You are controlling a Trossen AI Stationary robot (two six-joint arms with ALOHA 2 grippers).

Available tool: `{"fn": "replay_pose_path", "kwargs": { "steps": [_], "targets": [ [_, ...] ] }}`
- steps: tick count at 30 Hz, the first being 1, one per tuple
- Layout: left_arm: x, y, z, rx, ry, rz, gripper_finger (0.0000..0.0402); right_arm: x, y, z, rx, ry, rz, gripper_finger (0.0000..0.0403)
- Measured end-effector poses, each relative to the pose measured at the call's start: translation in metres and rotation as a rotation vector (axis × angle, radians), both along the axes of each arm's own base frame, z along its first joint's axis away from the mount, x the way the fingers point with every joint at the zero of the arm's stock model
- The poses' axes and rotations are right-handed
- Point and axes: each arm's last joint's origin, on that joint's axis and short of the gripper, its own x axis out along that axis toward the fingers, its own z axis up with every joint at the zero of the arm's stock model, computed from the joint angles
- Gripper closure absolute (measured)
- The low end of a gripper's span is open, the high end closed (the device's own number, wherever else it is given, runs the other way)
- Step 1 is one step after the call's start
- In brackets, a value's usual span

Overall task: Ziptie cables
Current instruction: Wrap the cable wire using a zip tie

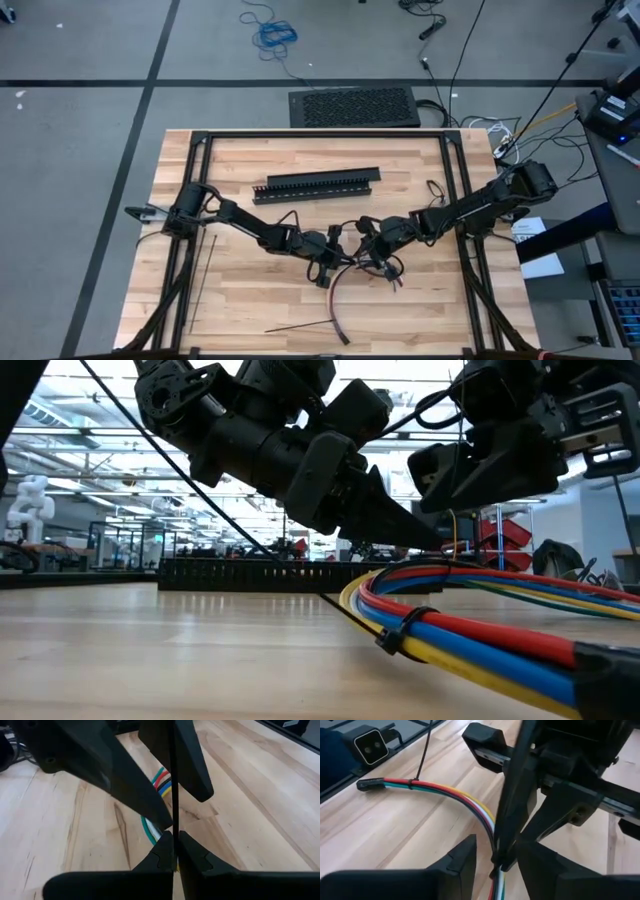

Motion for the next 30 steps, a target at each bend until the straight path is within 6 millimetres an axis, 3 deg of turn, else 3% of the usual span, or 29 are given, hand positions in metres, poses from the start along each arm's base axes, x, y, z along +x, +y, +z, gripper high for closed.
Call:
{"fn": "replay_pose_path", "kwargs": {
  "steps": [8, 14, 23, 30],
  "targets": [
    [0.000, 0.000, 0.000, -0.003, -0.001, -0.005, 0.0393, 0.000, -0.001, -0.001, -0.034, -0.003, 0.002, 0.0393],
    [0.000, 0.000, 0.001, -0.012, -0.004, -0.020, 0.0393, 0.000, -0.004, 0.002, -0.070, -0.031, -0.004, 0.0402],
    [0.001, -0.001, 0.005, -0.032, -0.023, -0.053, 0.0393, 0.004, -0.005, 0.030, -0.196, -0.052, -0.021, 0.0402],
    [0.001, -0.002, 0.003, -0.038, -0.014, -0.073, 0.0393, 0.008, -0.006, 0.037, -0.238, -0.071, -0.033, 0.0403]
  ]
}}
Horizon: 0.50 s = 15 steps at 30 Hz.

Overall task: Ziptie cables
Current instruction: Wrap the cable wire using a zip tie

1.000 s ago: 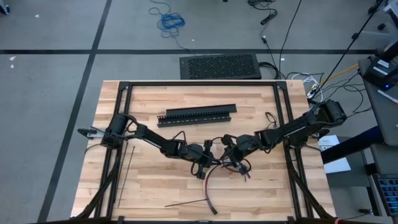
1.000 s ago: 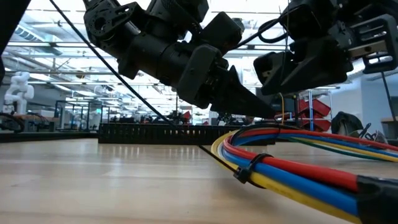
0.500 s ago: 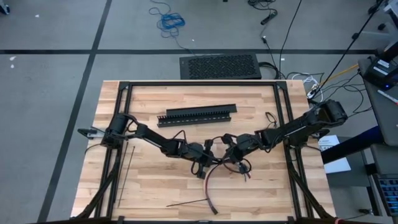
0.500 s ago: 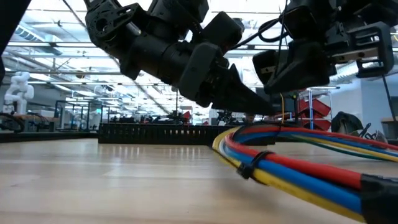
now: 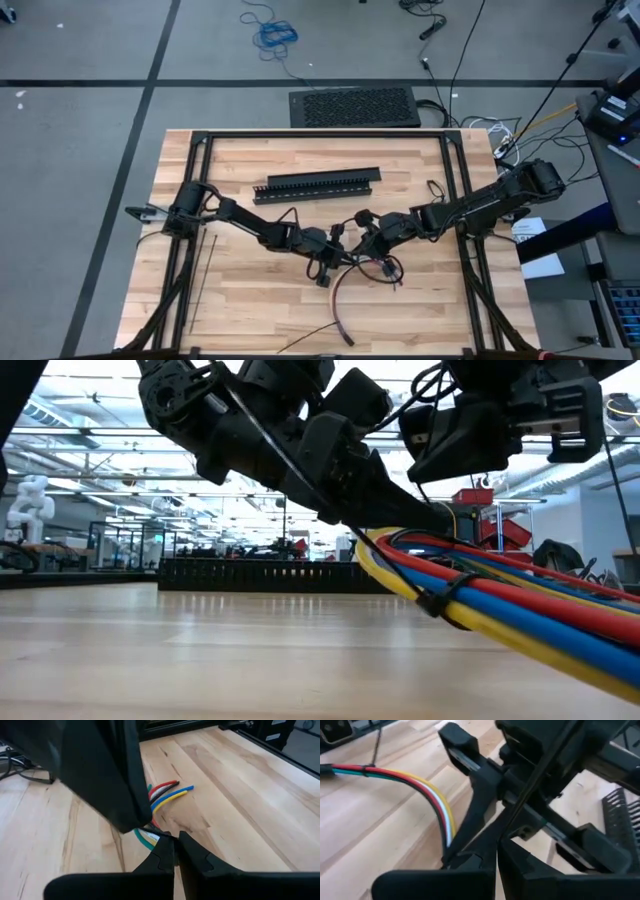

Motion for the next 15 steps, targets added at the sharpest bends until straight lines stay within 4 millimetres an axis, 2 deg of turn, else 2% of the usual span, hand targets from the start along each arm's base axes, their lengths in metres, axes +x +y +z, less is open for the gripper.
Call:
{"fn": "replay_pose_path", "kwargs": {
  "steps": [15],
  "targets": [
    [0.0023, 0.0031, -0.0078, -0.112, 0.023, -0.064, 0.0393, 0.0051, -0.0027, 0.0094, -0.067, -0.051, -0.088, 0.0403]
  ]
}}
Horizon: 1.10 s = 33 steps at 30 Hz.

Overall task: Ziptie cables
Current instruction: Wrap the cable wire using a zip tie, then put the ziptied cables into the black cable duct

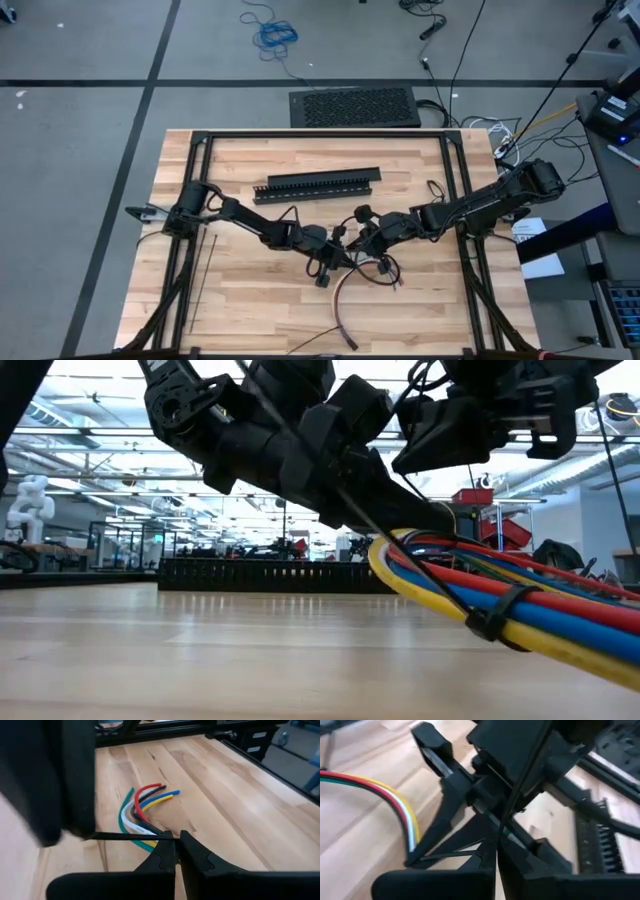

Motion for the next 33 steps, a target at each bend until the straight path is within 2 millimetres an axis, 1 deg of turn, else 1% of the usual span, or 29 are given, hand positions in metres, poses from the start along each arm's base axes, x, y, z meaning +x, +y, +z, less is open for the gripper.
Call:
{"fn": "replay_pose_path", "kwargs": {
  "steps": [6, 9, 11, 13, 16, 20, 22, 25, 27, 29, 31, 33],
  "targets": [
    [0.000, 0.003, -0.001, -0.032, 0.022, 0.010, 0.0393, 0.001, -0.004, 0.002, -0.016, -0.019, -0.030, 0.0403],
    [0.000, 0.007, -0.001, -0.032, 0.042, 0.137, 0.0391, -0.001, -0.011, -0.002, -0.040, 0.038, -0.079, 0.0403],
    [-0.002, 0.009, 0.005, -0.039, 0.063, 0.204, 0.0373, -0.004, -0.016, -0.006, -0.062, 0.105, -0.163, 0.0402],
    [-0.004, 0.012, 0.017, -0.052, 0.063, 0.263, 0.0344, -0.010, -0.020, -0.010, -0.109, 0.169, -0.260, 0.0395],
    [-0.011, 0.015, 0.036, -0.022, 0.091, 0.319, 0.0297, -0.020, -0.021, -0.008, -0.172, 0.222, -0.310, 0.0367],
    [-0.023, 0.017, 0.056, 0.003, 0.135, 0.336, 0.0245, -0.035, -0.021, 0.013, -0.256, 0.137, -0.422, 0.0314],
    [-0.029, 0.020, 0.065, 0.020, 0.161, 0.392, 0.0231, -0.044, -0.022, 0.024, -0.313, 0.087, -0.505, 0.0285],
    [-0.038, 0.025, 0.074, 0.018, 0.208, 0.492, 0.0224, -0.060, -0.024, 0.042, -0.353, 0.010, -0.618, 0.0246],
    [-0.044, 0.024, 0.082, -0.040, 0.233, 0.532, 0.0223, -0.072, -0.024, 0.049, -0.320, -0.016, -0.652, 0.0223],
    [-0.051, 0.017, 0.090, -0.110, 0.246, 0.554, 0.0223, -0.083, -0.023, 0.053, -0.231, -0.019, -0.655, 0.0205],
    [-0.057, 0.005, 0.097, -0.179, 0.254, 0.560, 0.0222, -0.091, -0.020, 0.053, -0.075, 0.019, -0.596, 0.0194],
    [-0.063, -0.009, 0.100, -0.240, 0.260, 0.603, 0.0222, -0.092, -0.016, 0.050, 0.081, 0.082, -0.503, 0.0189]
  ]
}}
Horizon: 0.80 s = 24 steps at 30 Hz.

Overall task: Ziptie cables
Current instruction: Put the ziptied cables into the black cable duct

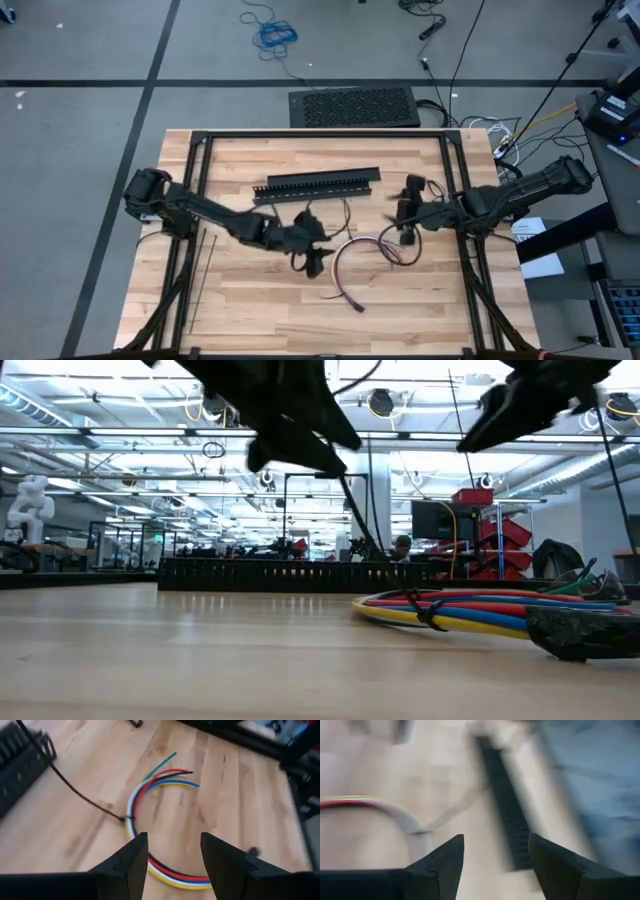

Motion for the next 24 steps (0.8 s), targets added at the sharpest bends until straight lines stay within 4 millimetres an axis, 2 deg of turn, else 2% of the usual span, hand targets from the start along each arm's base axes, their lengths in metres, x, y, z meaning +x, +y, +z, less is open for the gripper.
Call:
{"fn": "replay_pose_path", "kwargs": {
  "steps": [2, 4, 8, 13, 19, 22, 24],
  "targets": [
    [-0.005, -0.016, 0.000, -0.050, -0.014, 0.050, 0.0222, 0.003, 0.006, -0.006, 0.119, 0.044, 0.084, 0.0190],
    [-0.012, -0.034, 0.000, -0.107, -0.026, 0.100, 0.0222, 0.008, 0.012, -0.012, 0.168, 0.082, 0.128, 0.0192],
    [-0.026, -0.070, -0.006, -0.247, -0.095, 0.274, 0.0221, 0.020, 0.021, -0.033, 0.139, 0.197, 0.152, 0.0196],
    [-0.039, -0.108, -0.032, -0.467, -0.150, 0.468, 0.0221, 0.034, 0.023, -0.059, 0.108, 0.317, 0.127, 0.0197],
    [-0.028, -0.136, -0.083, -0.663, -0.201, 0.528, 0.0221, 0.041, 0.023, -0.073, 0.116, 0.363, 0.078, 0.0197],
    [-0.016, -0.144, -0.102, -0.662, -0.213, 0.527, 0.0221, 0.040, 0.021, -0.073, 0.085, 0.363, 0.035, 0.0197],
    [-0.009, -0.148, -0.107, -0.626, -0.210, 0.516, 0.0221, 0.037, 0.020, -0.072, 0.062, 0.375, 0.017, 0.0197]
  ]
}}
